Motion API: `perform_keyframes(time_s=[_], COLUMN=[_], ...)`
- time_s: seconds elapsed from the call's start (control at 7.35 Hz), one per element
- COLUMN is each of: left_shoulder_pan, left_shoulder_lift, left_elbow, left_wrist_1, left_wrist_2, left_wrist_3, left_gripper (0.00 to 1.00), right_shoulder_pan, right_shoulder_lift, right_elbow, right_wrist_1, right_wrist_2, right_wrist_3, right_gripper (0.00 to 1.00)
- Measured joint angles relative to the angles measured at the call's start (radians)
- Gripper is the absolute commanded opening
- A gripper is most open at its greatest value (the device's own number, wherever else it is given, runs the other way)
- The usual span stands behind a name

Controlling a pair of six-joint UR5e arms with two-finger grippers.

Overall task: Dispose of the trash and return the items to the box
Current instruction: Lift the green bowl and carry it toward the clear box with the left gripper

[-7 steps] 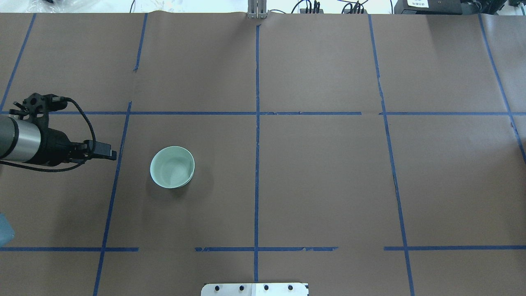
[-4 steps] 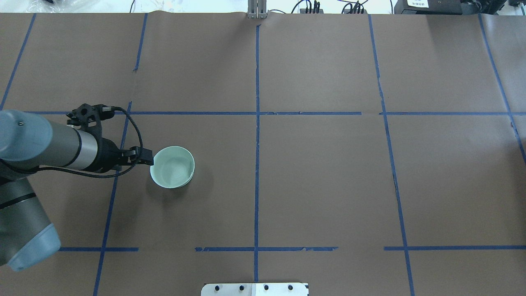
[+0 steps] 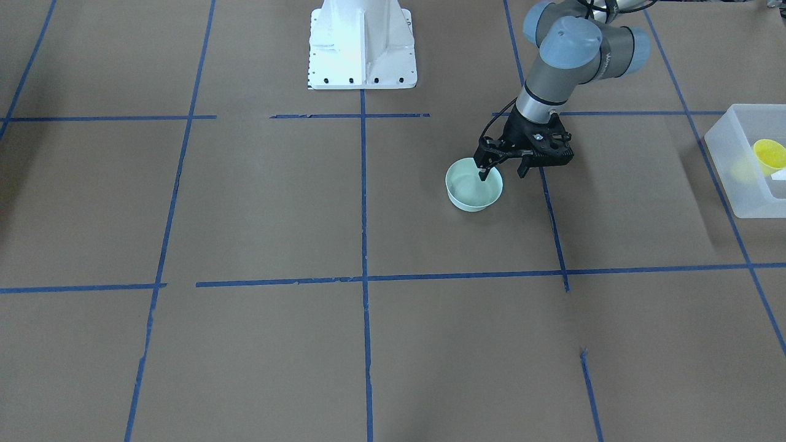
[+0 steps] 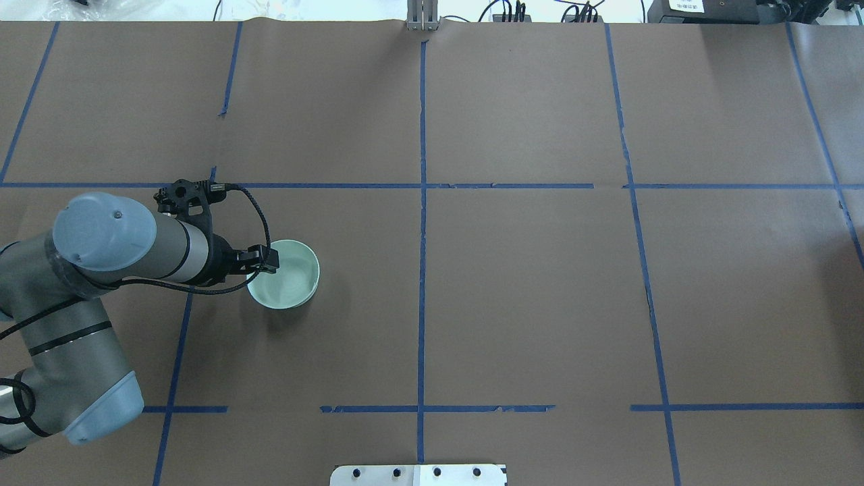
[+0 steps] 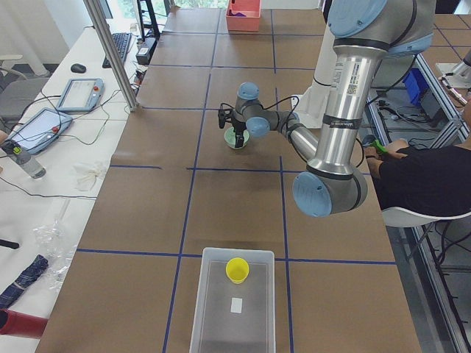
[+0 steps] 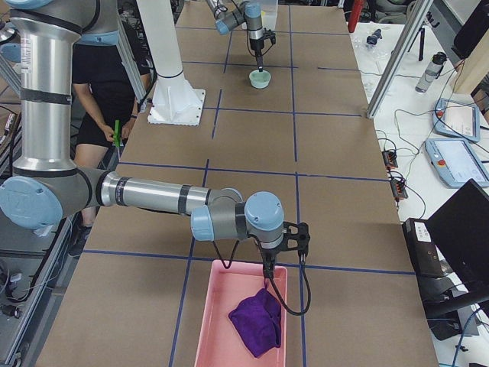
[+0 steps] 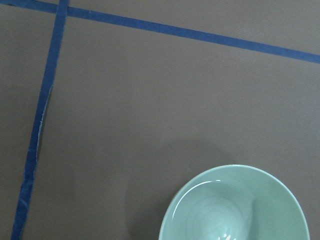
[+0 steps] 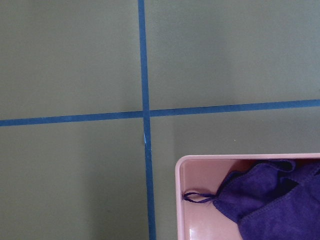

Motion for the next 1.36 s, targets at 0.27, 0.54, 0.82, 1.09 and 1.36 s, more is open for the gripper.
perform_keyframes(time_s=[0.27,0.54,0.82,1.09,1.36], left_shoulder_pan=[0.026,0.034,0.028,0.008,-0.114], left_shoulder_lift=[-0.017,-0.024,-0.018,-0.009,-0.010], left_elbow=[0.030,0.054,0.043,-0.010,-0.102], left_wrist_1=[-0.001,0.000,0.002,0.025,0.125], left_wrist_2=[0.004,0.009,0.009,-0.015,-0.109], left_wrist_3=[-0.026,-0.033,-0.031,-0.026,0.013], left_gripper=[0.52,0.00,0.00,0.00,0.00], right_shoulder_pan=[-0.042,-0.077,-0.100,-0.117,-0.125], right_shoulder_lift=[0.000,0.000,0.000,0.000,-0.004], right_elbow=[0.035,0.072,0.095,0.107,0.106], right_wrist_1=[0.002,0.002,0.002,0.005,0.009], right_wrist_2=[0.004,0.006,0.006,-0.001,-0.007], right_wrist_3=[0.066,0.112,0.128,0.128,0.125], right_gripper=[1.00,1.00,1.00,1.00,1.00])
